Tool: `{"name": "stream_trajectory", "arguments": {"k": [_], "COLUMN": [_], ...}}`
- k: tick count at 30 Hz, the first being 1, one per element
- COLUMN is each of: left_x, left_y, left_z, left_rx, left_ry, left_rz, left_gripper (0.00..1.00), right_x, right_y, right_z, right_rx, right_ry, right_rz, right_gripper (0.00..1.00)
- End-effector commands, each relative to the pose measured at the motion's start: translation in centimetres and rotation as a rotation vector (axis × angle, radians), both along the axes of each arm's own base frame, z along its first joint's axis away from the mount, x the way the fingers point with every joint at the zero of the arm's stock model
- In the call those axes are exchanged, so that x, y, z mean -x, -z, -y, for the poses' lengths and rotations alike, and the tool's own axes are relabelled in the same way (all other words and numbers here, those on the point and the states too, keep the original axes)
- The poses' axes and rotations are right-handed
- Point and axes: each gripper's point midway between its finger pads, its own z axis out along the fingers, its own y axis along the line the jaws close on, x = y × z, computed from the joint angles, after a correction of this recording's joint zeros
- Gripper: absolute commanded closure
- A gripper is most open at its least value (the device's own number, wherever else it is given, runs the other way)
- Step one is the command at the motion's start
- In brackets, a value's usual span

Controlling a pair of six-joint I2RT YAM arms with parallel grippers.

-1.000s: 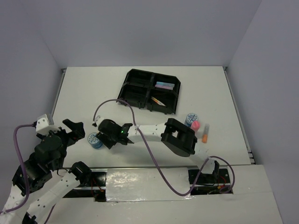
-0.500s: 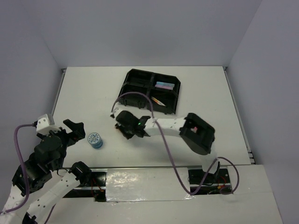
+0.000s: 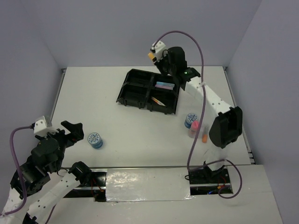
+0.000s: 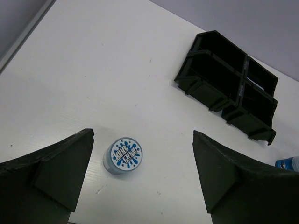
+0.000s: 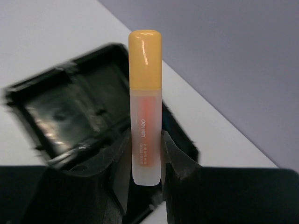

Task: Sort the stationery into containers
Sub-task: Place the stationery in the storage box.

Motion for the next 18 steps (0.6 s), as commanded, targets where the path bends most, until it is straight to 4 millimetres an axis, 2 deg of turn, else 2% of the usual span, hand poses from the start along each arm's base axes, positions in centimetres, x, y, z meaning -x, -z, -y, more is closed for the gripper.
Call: {"name": "stream_trajectory", "arguments": {"k": [1,5,9,10,11,13,14,15,18], "left_x": [-0.2,-0.4,-0.4,-0.4,-0.4,-0.3,-0.3,-0.3,-0.3], "left_y": [-1.2,-1.2,-1.2,-1.2,-1.2,-1.2,-1.2,-1.3,-1.3], "left_z": [0.1,0.3,0.5,0.5,0.5,0.5,0.5,0.5,0.5], "left_rx": [0.017,0.008,0.008,0.009,0.009,0.011,0.012,0.012,0.012], "left_ry": [-0.001,0.012,0.024,0.026,0.026,0.026,0.025,0.025,0.027], "left_rz": [0.043,0.042,0.045,0.046,0.046,0.048,0.050,0.051,0.052], "left_gripper": [0.01,0.01,0.01,0.01,0.01,0.01,0.01,0.01,0.01], "right_x": [-3.1,-6.4,-7.9,-8.3,-8.5,-8.6,-8.5,-8.6,-8.3], "right_y": [5.0,8.0,9.7,11.0,11.4,12.5,12.8,12.8,12.7], "right_z": [4.3,5.8,6.0,6.3,6.3,6.5,6.5,6.7,6.7], "right_rx": [0.232,0.283,0.219,0.226,0.229,0.242,0.244,0.242,0.199], "right_ry": [0.062,0.112,0.143,0.157,0.159,0.163,0.167,0.177,0.171], "right_rz": [-0.080,-0.112,-0.170,-0.195,-0.199,-0.218,-0.224,-0.219,-0.229], "right_gripper": [0.98,0.98,0.97,0.96,0.90,0.87,0.83,0.81,0.65]}}
